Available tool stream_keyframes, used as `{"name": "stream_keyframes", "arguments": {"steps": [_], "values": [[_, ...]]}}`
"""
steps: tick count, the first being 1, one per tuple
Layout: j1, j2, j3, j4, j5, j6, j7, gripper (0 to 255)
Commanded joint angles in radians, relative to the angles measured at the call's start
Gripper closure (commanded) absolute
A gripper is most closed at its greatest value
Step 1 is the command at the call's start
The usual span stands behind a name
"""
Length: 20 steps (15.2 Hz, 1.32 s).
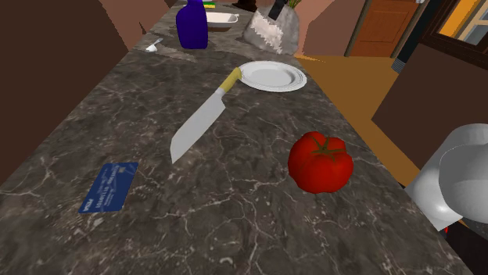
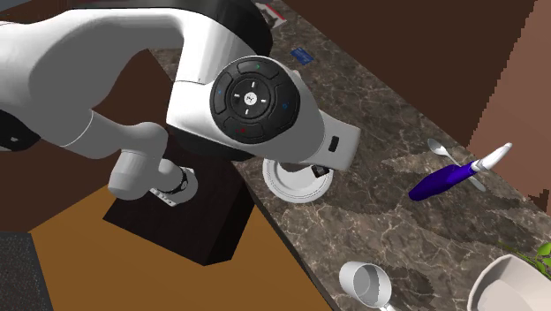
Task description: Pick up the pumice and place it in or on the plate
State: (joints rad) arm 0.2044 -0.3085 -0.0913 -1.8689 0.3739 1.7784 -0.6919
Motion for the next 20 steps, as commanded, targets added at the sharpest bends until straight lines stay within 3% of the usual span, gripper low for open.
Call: {"name": "stream_keyframes", "arguments": {"steps": [1, 14, 20], "values": [[0.000, -0.003, 0.000, -0.024, 0.002, 0.020, -0.009, 255], [0.001, -0.026, 0.006, -0.217, 0.020, 0.181, -0.068, 255], [0.001, -0.026, 0.006, -0.222, 0.021, 0.185, -0.070, 255]]}}
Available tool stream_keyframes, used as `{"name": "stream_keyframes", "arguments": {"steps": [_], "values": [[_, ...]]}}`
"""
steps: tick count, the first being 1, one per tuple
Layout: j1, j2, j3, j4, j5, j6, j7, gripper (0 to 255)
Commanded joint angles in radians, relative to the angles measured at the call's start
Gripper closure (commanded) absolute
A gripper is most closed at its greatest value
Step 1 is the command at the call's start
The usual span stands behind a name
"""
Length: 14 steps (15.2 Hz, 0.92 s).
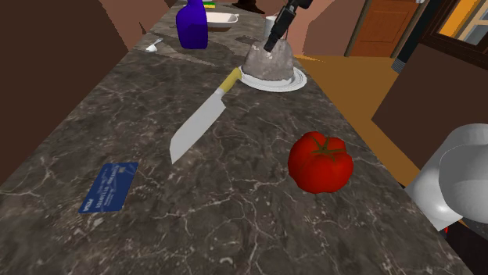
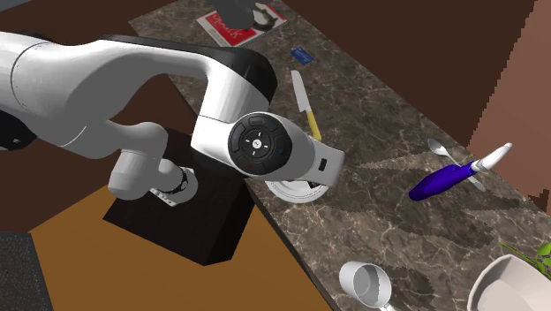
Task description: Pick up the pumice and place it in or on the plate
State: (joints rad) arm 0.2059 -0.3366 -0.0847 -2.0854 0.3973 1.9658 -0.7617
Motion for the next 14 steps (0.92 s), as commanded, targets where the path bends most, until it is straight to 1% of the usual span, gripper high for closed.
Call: {"name": "stream_keyframes", "arguments": {"steps": [1, 2, 3, 8, 12, 14], "values": [[-0.001, 0.002, 0.000, -0.005, -0.002, -0.002, 0.000, 255], [-0.001, 0.002, 0.000, -0.005, -0.002, -0.002, 0.000, 255], [-0.001, 0.001, 0.000, -0.004, -0.003, -0.004, 0.001, 0], [-0.001, 0.002, 0.000, -0.005, -0.002, -0.002, 0.000, 0], [-0.016, -0.018, -0.027, 0.091, -0.021, -0.125, 0.009, 0], [-0.016, -0.018, -0.027, 0.091, -0.021, -0.125, 0.009, 0]]}}
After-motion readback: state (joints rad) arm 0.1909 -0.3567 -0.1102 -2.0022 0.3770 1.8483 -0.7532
